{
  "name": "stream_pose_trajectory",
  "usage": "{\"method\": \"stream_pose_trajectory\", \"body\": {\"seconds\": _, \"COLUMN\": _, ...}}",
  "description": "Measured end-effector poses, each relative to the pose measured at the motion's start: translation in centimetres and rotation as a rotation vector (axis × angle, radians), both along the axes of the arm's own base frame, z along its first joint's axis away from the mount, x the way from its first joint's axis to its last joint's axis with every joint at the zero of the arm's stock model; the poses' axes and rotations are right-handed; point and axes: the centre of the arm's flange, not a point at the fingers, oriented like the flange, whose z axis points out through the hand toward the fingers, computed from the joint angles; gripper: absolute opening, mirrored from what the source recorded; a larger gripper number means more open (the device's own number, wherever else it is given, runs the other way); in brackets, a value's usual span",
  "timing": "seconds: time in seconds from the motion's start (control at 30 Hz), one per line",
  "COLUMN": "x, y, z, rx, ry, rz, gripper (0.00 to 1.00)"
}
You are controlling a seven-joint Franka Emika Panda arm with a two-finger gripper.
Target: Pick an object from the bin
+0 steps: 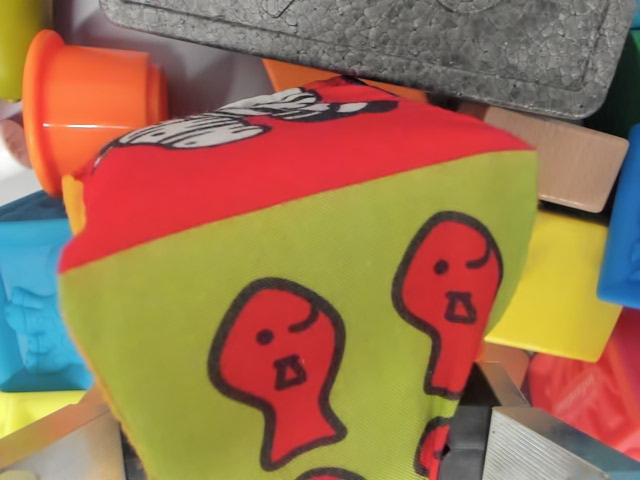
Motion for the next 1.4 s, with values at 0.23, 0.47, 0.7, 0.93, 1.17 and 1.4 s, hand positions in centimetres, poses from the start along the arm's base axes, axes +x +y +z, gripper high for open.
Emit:
{"method": "stream_pose_trajectory", "body": {"seconds": 0.23, "x": 0.0, "y": 0.0, "z": 0.0, "rx": 0.0, "ry": 0.0, "rz": 0.0, "gripper": 0.0}}
{"method": "stream_pose_trajectory", "body": {"seconds": 0.47, "x": 0.0, "y": 0.0, "z": 0.1, "rx": 0.0, "ry": -0.001, "rz": 0.0, "gripper": 0.0}}
{"method": "stream_pose_trajectory", "body": {"seconds": 0.7, "x": 0.1, "y": 0.0, "z": 0.5, "rx": 0.0, "ry": -0.003, "rz": 0.0, "gripper": 0.0}}
{"method": "stream_pose_trajectory", "body": {"seconds": 0.93, "x": 0.1, "y": 0.0, "z": 1.9, "rx": -0.001, "ry": -0.004, "rz": 0.0, "gripper": 0.0}}
{"method": "stream_pose_trajectory", "body": {"seconds": 1.17, "x": 0.1, "y": 0.0, "z": 3.7, "rx": -0.002, "ry": -0.004, "rz": 0.0, "gripper": 0.0}}
{"method": "stream_pose_trajectory", "body": {"seconds": 1.4, "x": 0.0, "y": 0.0, "z": 6.0, "rx": -0.003, "ry": -0.004, "rz": 0.001, "gripper": 0.0}}
